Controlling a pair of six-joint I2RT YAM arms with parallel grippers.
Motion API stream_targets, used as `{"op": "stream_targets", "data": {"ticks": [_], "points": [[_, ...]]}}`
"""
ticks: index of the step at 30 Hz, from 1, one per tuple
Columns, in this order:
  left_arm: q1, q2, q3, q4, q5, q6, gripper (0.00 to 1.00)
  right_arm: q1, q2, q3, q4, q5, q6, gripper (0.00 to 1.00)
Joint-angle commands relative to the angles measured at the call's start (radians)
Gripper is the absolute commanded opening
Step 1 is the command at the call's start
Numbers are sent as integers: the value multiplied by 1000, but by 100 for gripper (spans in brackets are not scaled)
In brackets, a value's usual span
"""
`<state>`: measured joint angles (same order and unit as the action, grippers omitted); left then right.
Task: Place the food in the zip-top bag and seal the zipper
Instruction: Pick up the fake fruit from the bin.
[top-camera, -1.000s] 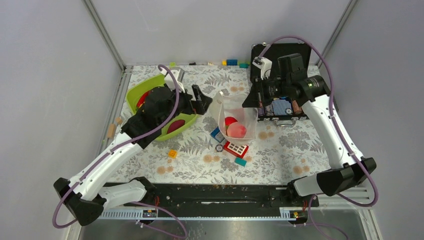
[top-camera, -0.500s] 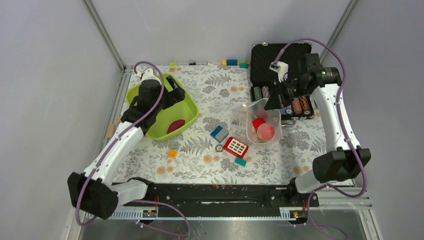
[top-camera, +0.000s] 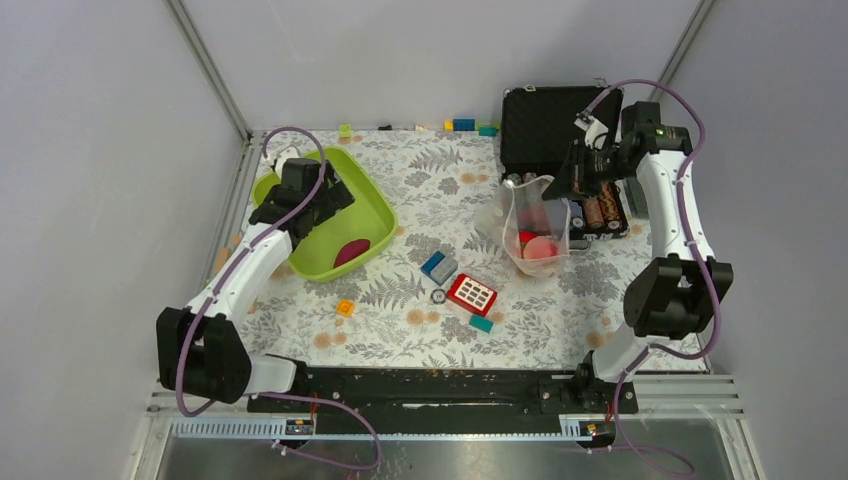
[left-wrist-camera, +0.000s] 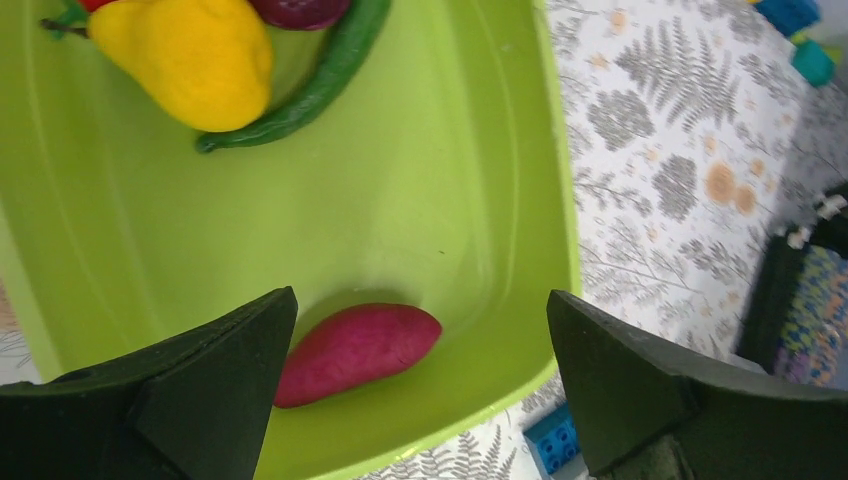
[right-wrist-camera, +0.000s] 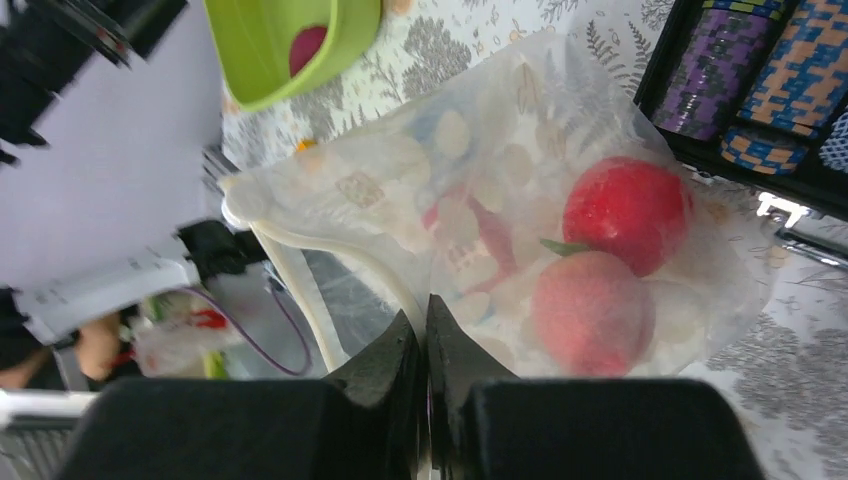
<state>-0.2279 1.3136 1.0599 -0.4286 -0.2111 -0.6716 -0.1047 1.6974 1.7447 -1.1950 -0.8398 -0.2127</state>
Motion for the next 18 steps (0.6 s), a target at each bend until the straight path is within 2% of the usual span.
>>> {"op": "stream_targets", "data": {"ticks": [1, 3, 6, 13, 18], "points": [[47, 38, 30, -23, -49, -26, 99, 6, -108, -68, 209, -51, 465, 8], [55, 48, 36, -27, -54, -27, 99, 7, -161, -143, 288, -79, 569, 8], [66, 64, 46, -43, -82, -39, 99, 9, -236, -251, 386, -45, 752, 9], [84, 106, 70, -70, -127, -56, 99, 85, -449, -382, 438, 419, 934, 5], [102, 155, 92, -72, -138, -57, 99, 217, -511, -419, 470, 635, 971, 6]]}}
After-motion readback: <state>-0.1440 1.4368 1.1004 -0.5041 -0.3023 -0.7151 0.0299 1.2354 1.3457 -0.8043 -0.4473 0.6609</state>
